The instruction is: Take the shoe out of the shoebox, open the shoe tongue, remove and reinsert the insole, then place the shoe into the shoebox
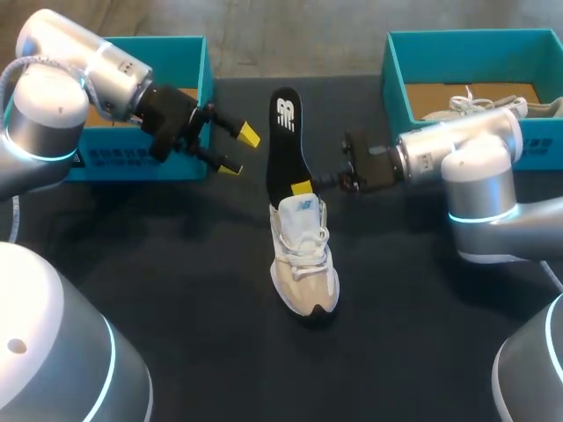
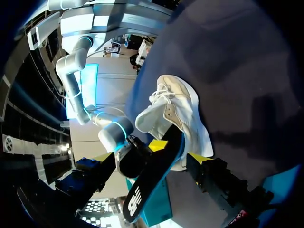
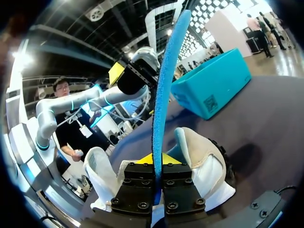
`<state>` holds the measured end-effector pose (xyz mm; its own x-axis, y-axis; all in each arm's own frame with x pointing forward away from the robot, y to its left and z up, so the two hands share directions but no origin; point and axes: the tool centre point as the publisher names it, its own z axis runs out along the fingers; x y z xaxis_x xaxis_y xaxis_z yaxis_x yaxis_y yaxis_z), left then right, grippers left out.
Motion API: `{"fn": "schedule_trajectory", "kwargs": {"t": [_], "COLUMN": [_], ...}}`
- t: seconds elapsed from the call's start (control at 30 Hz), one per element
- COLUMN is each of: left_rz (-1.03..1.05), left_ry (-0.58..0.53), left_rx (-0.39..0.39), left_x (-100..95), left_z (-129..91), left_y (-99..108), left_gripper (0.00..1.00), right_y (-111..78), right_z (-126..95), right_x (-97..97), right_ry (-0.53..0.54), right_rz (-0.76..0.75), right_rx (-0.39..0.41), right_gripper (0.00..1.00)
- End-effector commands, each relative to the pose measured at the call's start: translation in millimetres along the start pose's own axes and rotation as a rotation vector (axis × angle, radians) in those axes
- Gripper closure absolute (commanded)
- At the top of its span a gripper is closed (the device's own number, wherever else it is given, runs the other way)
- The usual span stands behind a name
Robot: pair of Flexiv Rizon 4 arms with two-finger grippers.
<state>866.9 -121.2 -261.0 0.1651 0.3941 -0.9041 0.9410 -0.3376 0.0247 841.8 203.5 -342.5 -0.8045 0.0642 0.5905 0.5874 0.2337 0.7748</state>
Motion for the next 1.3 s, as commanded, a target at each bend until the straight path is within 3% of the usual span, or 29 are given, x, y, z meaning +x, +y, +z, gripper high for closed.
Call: {"fn": "schedule_trajectory", "kwargs": {"t": [0.03, 0.27, 0.43, 0.57, 0.7, 1.17, 1.23, 1.3], "left_rz": [0.001, 0.000, 0.003, 0.004, 0.003, -0.002, -0.004, -0.005], "left_ry": [0.003, 0.002, 0.001, 0.000, -0.001, -0.002, -0.003, -0.004], "left_rx": [0.006, 0.011, 0.015, 0.017, 0.020, 0.011, 0.007, 0.008], "left_x": [-0.2, 0.6, 0.2, 0.2, 0.1, 1.6, 2.1, 2.2], "left_z": [-1, -2, -2, -2, -2, 5, 9, 12], "left_y": [0, 2, 4, 5, 5, 11, 12, 13], "left_gripper": [0.00, 0.00, 0.00, 0.00, 0.00, 0.00, 0.00, 0.00], "right_y": [-5.4, -3.8, 2.6, 6.6, 8.3, 31.5, 30.5, 30.4], "right_z": [3, 2, 1, 1, 1, -9, -9, -7], "right_x": [5.4, 4.9, 4.3, 4.4, 3.6, -5.6, -9.6, -10.7], "right_ry": [-0.009, -0.021, -0.026, -0.027, -0.026, -0.034, -0.030, -0.024], "right_rz": [0.007, -0.001, -0.017, -0.026, -0.029, -0.073, -0.071, -0.065], "right_rx": [0.002, 0.005, 0.009, 0.011, 0.012, 0.031, 0.033, 0.034], "right_gripper": [1.00, 1.00, 0.82, 0.80, 0.84, 0.82, 0.84, 0.94]}}
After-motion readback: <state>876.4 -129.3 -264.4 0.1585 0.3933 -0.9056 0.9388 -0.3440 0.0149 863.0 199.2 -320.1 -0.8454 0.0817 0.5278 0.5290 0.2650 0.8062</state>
